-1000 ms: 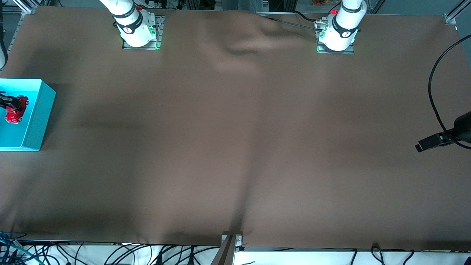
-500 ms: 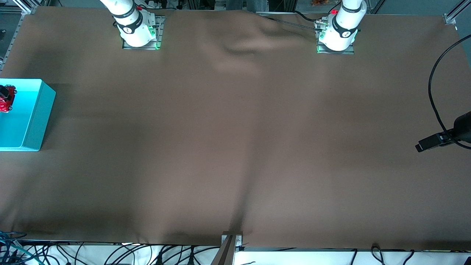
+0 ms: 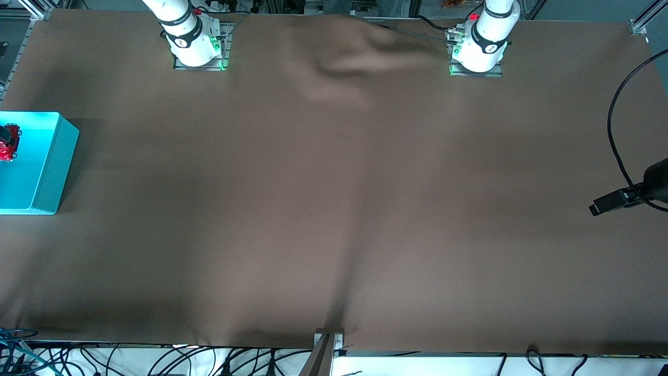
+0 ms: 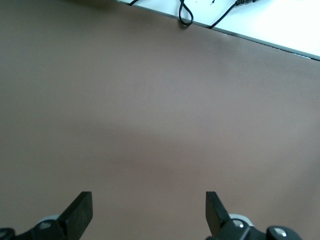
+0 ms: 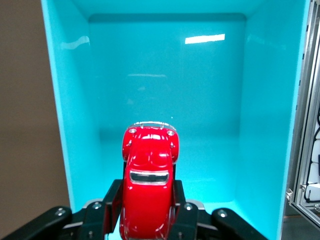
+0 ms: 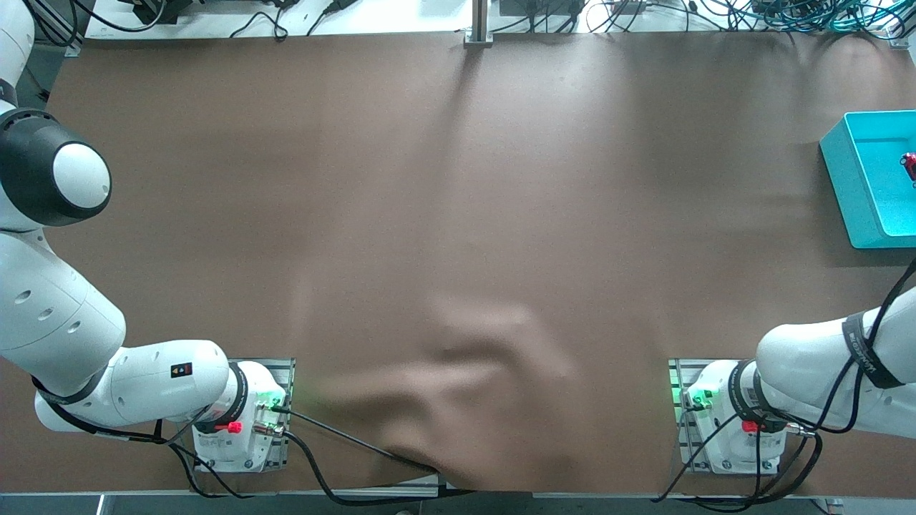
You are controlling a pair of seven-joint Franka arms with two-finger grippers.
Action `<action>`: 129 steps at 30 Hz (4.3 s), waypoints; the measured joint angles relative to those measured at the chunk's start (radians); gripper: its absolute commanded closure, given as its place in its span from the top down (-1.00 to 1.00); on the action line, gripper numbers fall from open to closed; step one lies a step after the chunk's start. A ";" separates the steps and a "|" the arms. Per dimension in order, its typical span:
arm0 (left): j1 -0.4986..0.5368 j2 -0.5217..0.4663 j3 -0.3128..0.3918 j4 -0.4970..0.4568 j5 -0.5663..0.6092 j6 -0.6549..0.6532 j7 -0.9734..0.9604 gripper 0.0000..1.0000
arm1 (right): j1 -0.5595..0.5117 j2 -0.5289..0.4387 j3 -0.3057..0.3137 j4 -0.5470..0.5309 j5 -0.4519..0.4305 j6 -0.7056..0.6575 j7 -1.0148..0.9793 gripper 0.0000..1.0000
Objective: Wind red beetle toy and store in blue box
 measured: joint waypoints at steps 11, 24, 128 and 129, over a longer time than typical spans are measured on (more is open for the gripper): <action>0.000 0.000 0.000 0.000 0.000 0.000 0.000 1.00 | -0.010 0.020 0.008 0.000 0.079 0.010 -0.034 -0.84; 0.000 0.000 0.000 0.000 0.000 0.000 0.000 1.00 | -0.016 0.036 0.013 0.001 0.091 0.026 -0.053 0.39; 0.000 0.001 0.000 0.000 0.000 0.016 0.000 1.00 | 0.152 -0.554 0.052 0.127 -0.074 -0.745 0.058 1.00; 0.000 0.001 0.000 0.000 0.000 0.016 0.000 1.00 | 0.156 -0.560 0.052 0.127 -0.074 -0.749 0.058 1.00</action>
